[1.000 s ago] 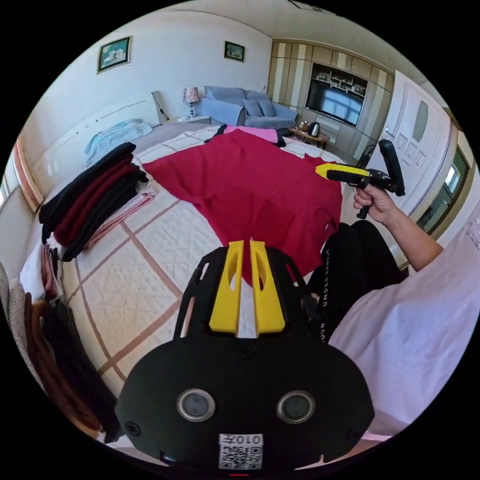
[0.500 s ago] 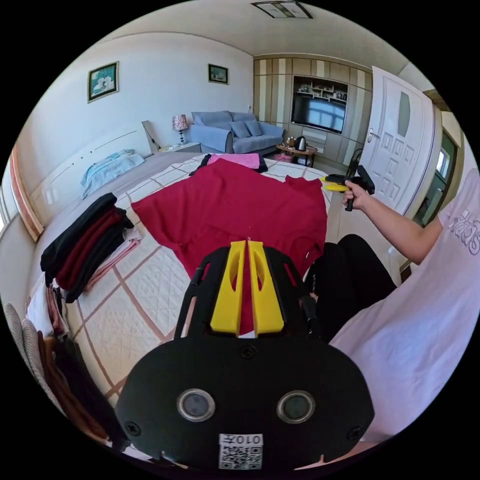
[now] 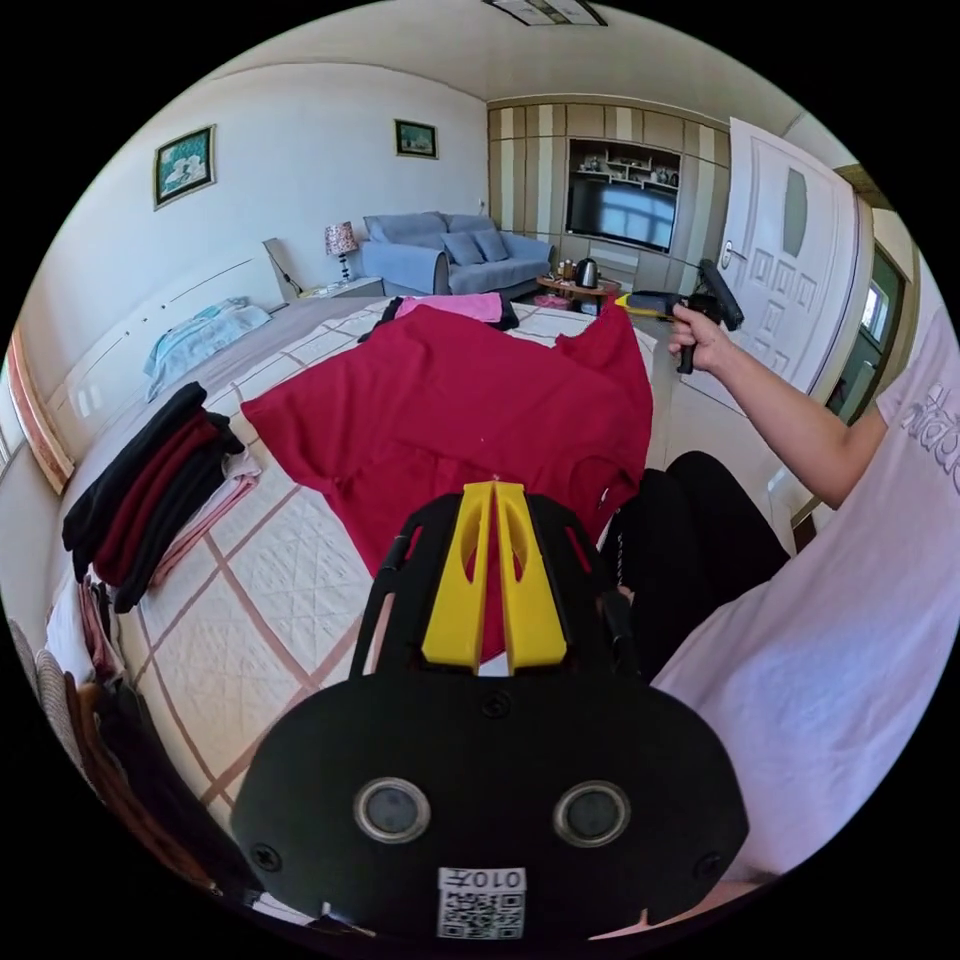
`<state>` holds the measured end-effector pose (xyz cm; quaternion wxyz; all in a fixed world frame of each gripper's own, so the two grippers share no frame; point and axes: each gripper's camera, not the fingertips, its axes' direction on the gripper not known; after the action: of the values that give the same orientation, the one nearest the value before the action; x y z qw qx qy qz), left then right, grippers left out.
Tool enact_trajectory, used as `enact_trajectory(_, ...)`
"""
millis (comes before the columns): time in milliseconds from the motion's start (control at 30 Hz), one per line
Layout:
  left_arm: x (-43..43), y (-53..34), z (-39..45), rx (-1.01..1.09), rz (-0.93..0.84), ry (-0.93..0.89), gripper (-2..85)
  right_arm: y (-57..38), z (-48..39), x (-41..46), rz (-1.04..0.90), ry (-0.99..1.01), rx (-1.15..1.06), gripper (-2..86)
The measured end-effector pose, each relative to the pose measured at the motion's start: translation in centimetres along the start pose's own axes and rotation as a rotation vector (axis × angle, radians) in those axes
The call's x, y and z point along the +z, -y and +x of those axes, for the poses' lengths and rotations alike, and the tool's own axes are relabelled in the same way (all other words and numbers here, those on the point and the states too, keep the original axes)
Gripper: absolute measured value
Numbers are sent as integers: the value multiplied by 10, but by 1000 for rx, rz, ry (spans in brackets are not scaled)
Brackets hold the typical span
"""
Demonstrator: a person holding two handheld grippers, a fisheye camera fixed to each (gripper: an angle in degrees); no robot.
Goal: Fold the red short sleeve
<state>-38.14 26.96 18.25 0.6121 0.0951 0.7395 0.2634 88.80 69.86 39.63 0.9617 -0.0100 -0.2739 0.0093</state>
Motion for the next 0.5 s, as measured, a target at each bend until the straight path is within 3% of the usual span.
enact_trajectory(33, 3, 1, -1, 0, 1, -7, 0, -4, -45, 17, -100, 30, -226, 31)
enact_trajectory(100, 14, 7, -3, -4, 19, -45, 3, -25, -89, 54, -261, -63, -371, 33)
enact_trajectory(200, 35, 18, -8, -30, 31, -143, 14, -68, -101, 102, -443, -80, -386, 45)
enact_trajectory(333, 62, 40, -8, 2, 8, -188, 33, -94, -93, 58, -261, -9, -283, 54)
enact_trajectory(500, 124, 100, -4, 64, -28, -224, 49, -120, -63, 25, -149, -167, -108, 67)
